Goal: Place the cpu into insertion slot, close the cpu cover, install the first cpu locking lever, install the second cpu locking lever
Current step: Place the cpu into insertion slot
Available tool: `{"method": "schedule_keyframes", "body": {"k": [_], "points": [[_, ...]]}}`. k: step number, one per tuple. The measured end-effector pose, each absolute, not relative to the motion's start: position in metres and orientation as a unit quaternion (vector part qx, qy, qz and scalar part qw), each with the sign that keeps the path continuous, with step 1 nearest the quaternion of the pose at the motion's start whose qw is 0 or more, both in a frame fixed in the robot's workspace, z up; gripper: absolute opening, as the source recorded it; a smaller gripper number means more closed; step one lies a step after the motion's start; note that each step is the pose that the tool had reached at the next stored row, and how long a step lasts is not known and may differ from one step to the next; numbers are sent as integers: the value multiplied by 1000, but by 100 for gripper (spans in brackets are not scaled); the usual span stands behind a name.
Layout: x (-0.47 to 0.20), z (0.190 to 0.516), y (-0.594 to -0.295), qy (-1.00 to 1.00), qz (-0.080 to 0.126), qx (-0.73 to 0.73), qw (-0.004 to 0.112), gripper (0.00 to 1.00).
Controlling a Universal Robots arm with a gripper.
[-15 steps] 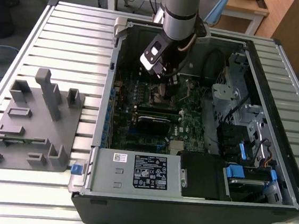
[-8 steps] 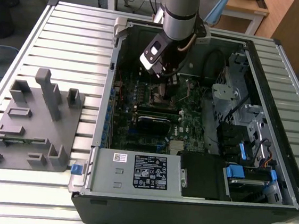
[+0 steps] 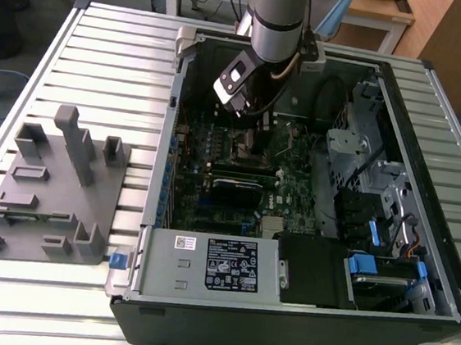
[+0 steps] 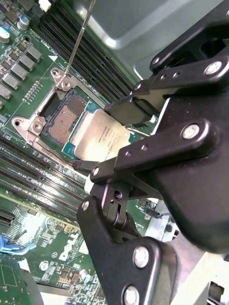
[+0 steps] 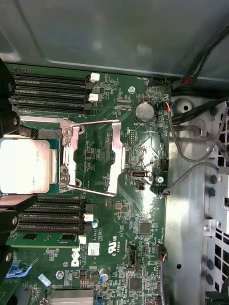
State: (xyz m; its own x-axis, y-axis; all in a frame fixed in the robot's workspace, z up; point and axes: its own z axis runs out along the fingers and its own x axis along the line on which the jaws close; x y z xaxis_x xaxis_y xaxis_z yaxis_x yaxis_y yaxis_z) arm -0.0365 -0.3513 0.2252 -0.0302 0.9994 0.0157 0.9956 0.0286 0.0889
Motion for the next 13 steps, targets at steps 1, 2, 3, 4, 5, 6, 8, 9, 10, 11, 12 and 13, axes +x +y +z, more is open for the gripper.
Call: {"method": "schedule_keyframes", "body": {"k": [1,2,3,4,5,6,8,9,10,11,12,13], "points": [[-37,225,-351,717,37,696,25,54],[-36,225,-351,716,37,696,25,54],[-36,225,-351,717,35,696,23,54],[-36,225,-351,717,33,696,19,54],[-36,225,-351,717,31,696,18,54],[-36,225,-351,717,31,696,18,54],[-36,225,-351,717,31,696,18,54],[-36,225,-351,717,31,696,18,54],[-36,225,-351,717,31,697,17,54],[-36,225,-351,717,31,697,17,54],[-36,225,-351,716,31,697,17,54],[-36,225,-351,716,31,697,17,54]]}}
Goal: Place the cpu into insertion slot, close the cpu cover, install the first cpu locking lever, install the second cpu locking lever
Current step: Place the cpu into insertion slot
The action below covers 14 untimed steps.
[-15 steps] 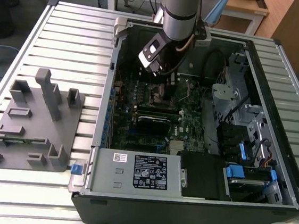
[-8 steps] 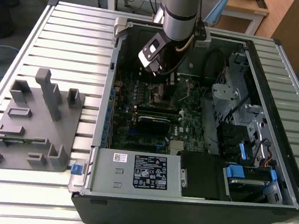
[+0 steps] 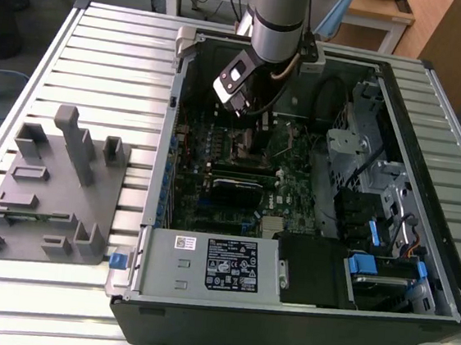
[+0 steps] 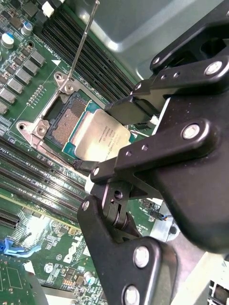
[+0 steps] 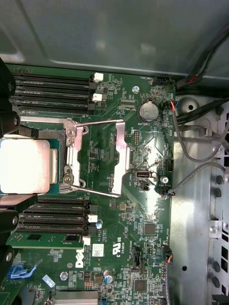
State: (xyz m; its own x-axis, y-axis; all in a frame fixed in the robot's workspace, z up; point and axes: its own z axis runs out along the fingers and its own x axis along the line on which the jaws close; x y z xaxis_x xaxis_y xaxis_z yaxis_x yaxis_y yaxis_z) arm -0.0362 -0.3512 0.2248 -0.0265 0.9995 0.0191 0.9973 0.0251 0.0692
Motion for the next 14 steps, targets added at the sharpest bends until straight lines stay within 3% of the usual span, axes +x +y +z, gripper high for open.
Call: {"method": "schedule_keyframes", "body": {"k": [14], "points": [[-36,224,-351,715,30,698,16,54]]}}
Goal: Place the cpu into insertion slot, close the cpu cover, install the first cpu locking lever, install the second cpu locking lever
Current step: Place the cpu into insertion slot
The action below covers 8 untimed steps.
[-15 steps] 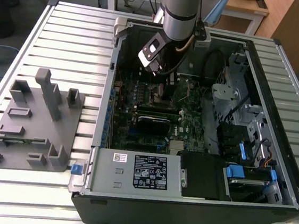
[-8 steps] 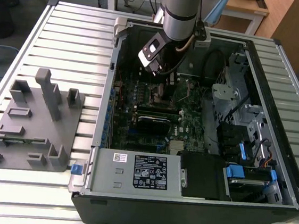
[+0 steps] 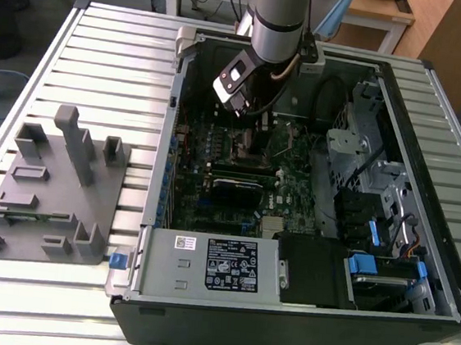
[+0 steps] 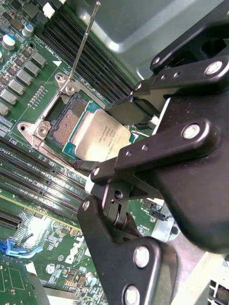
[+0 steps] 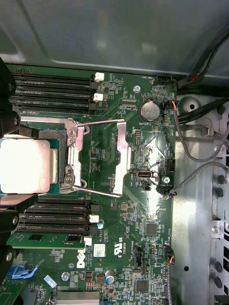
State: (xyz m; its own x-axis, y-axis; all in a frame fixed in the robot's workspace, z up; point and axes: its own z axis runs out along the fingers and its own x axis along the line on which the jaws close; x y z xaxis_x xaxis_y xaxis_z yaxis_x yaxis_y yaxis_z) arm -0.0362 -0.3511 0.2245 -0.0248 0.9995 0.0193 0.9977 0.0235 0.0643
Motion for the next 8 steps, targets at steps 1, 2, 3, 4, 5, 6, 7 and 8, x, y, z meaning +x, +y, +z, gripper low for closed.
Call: {"method": "schedule_keyframes", "body": {"k": [1,2,3,4,5,6,7,8], "points": [[-36,224,-351,715,30,698,16,54],[-36,224,-351,715,30,698,16,54],[-36,224,-351,715,30,698,16,54],[-36,224,-351,715,30,698,16,54],[-36,224,-351,715,30,698,16,54],[-36,224,-351,715,30,698,16,54],[-36,224,-351,715,30,698,16,54],[-36,224,-351,715,30,698,16,54]]}}
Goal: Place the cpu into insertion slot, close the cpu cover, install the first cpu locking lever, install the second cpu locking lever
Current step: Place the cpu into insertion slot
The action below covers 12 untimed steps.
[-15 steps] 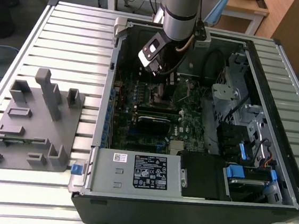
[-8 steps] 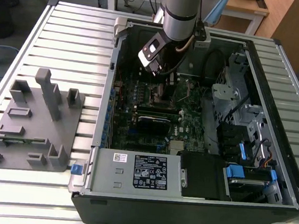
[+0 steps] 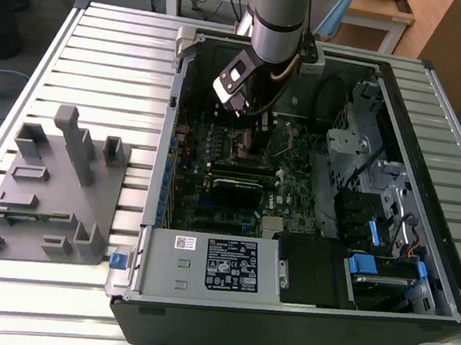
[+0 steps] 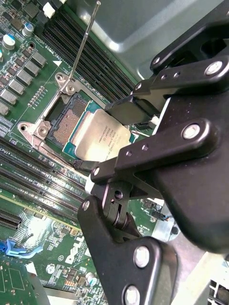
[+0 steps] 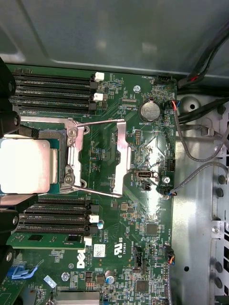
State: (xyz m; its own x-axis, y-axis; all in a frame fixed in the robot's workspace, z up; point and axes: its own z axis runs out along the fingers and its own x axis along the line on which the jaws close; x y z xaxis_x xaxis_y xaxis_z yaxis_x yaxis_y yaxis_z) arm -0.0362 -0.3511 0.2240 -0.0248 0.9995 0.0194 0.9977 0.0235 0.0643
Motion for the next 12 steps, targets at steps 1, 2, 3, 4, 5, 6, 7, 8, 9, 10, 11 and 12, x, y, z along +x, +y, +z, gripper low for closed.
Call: {"method": "schedule_keyframes", "body": {"k": [1,2,3,4,5,6,7,8,9,10,11,12], "points": [[-36,224,-351,715,30,698,16,54],[-36,223,-351,715,30,698,16,54],[-36,223,-351,715,30,698,16,54],[-36,223,-351,715,30,698,16,54],[-36,223,-351,715,30,698,16,54],[-36,223,-351,715,30,698,16,54],[-36,223,-351,715,30,698,16,54],[-36,223,-351,715,30,698,16,54],[-36,223,-351,715,30,698,16,54],[-36,223,-351,715,30,698,16,54],[-36,223,-351,715,30,698,16,54],[-36,223,-350,715,30,698,16,54]]}}
